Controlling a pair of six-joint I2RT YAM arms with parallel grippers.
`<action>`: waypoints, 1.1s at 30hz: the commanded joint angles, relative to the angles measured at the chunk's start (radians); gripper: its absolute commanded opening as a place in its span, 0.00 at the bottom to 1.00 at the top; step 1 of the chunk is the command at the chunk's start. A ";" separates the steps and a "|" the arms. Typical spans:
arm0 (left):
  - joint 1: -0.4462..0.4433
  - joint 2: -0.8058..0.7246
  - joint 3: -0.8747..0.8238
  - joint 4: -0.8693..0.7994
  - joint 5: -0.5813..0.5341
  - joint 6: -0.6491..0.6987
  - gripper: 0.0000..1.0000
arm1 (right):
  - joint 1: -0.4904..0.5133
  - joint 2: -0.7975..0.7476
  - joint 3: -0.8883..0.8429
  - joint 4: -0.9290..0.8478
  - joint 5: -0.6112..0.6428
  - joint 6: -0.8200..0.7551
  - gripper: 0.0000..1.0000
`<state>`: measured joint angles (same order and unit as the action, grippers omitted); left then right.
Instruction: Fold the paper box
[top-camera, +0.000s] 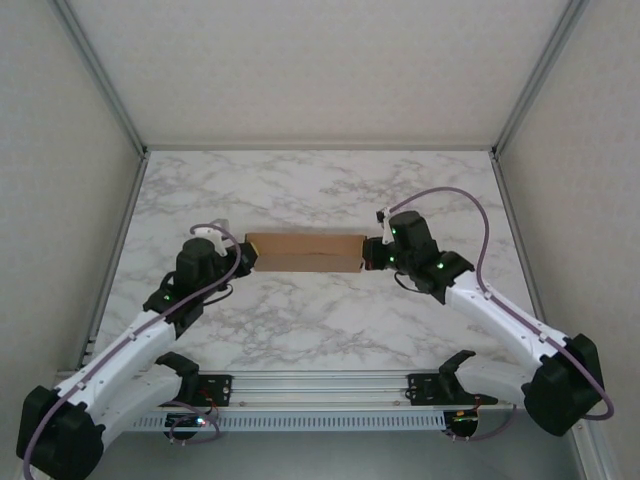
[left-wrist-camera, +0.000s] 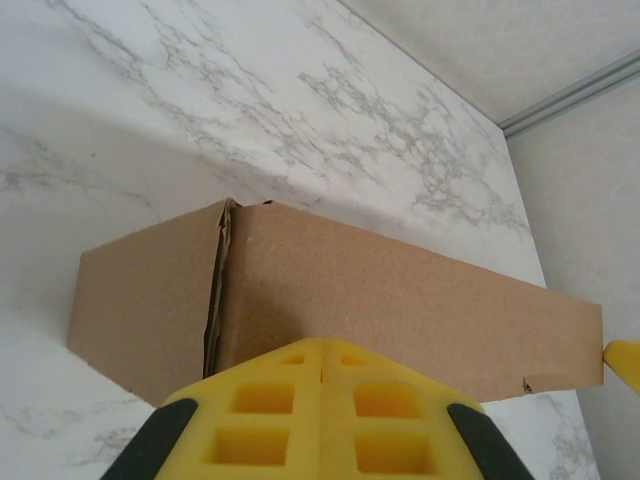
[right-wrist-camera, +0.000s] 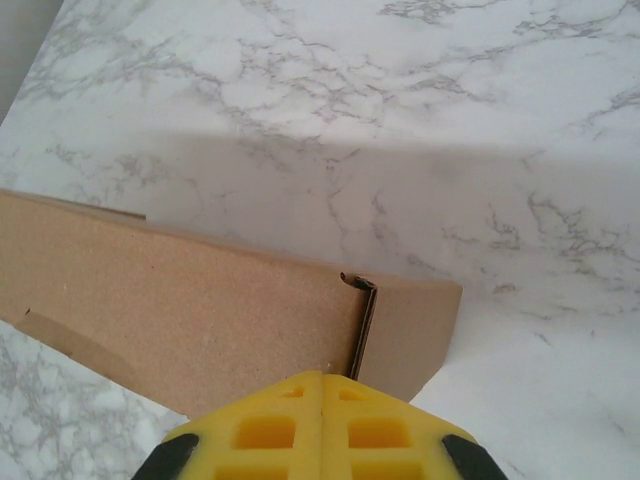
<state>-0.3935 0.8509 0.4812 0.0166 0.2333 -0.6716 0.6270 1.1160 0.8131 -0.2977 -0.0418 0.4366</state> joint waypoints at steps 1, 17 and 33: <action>-0.034 -0.014 -0.074 -0.155 -0.034 -0.082 0.00 | 0.033 -0.022 -0.073 -0.095 0.046 0.024 0.04; -0.072 0.042 -0.028 -0.158 -0.073 -0.069 0.37 | 0.080 0.057 -0.030 -0.148 0.132 0.046 0.23; 0.039 0.579 0.167 0.026 -0.067 0.042 0.57 | -0.059 0.486 0.192 -0.143 -0.044 0.067 0.47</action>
<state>-0.3599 1.3891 0.6121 -0.0204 0.1287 -0.6502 0.5789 1.5578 0.9688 -0.4561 -0.0353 0.4915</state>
